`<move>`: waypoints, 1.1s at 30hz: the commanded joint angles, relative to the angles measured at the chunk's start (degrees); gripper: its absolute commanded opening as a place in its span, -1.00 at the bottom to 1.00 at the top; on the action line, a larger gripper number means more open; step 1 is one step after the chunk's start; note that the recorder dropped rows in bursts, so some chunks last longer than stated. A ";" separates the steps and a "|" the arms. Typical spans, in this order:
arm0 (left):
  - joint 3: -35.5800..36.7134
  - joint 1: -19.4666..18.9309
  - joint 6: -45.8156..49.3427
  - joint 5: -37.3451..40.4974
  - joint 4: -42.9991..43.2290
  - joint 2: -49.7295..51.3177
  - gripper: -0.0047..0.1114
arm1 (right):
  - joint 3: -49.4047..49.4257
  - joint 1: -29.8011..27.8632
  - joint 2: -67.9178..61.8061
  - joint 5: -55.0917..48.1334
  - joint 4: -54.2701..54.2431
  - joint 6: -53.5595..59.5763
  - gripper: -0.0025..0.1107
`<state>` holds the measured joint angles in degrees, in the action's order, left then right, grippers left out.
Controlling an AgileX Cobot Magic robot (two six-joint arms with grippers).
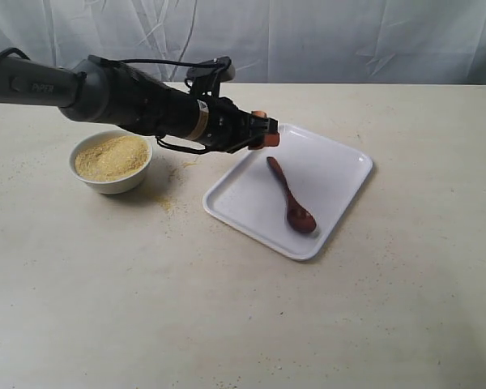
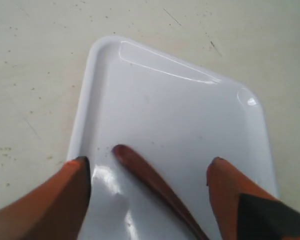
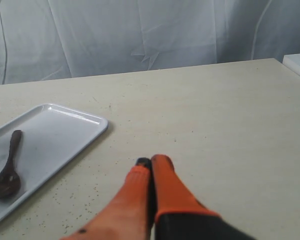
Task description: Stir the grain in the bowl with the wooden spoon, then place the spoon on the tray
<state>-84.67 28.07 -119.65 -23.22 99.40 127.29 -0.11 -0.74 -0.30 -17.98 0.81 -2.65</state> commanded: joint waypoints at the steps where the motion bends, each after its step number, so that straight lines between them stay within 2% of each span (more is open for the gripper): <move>1: -0.16 0.02 -0.20 2.66 0.55 0.37 0.19 | 0.11 0.16 0.30 0.54 0.01 0.07 -0.96; 4: -0.16 0.02 -0.10 2.06 0.55 0.04 0.14 | 0.11 0.16 0.30 0.54 0.01 0.07 -0.96; 6: -0.16 -0.12 0.14 2.07 0.55 -0.37 -0.01 | 0.11 0.16 0.30 0.54 0.01 0.07 -0.96; 12: -0.16 -3.26 0.32 -2.73 0.55 -4.84 -0.85 | 0.11 0.16 0.30 0.54 0.01 0.07 -0.96; 13: -0.16 -4.15 0.55 -4.02 0.55 -5.84 -0.91 | 0.11 0.16 0.30 0.54 0.01 0.07 -0.96; 20: 0.18 -11.89 0.55 -8.61 0.55 -12.00 -0.91 | 0.11 0.16 0.30 0.54 0.01 0.07 -0.96; 27: 7.79 -23.82 0.68 -9.39 0.55 -18.95 -0.92 | 0.11 0.16 0.30 0.54 0.01 0.07 -0.96; 30: 13.52 -28.20 5.66 -5.74 0.55 -23.38 -0.92 | 0.11 0.16 0.30 0.54 0.01 0.07 -0.96; 33: 19.37 -30.95 14.39 3.66 0.55 -29.19 -0.92 | 0.11 0.16 0.30 0.54 0.01 0.07 -0.96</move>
<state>-69.98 -0.82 -112.73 -26.90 100.03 103.37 -0.11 -0.74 -0.30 -17.98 0.81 -2.65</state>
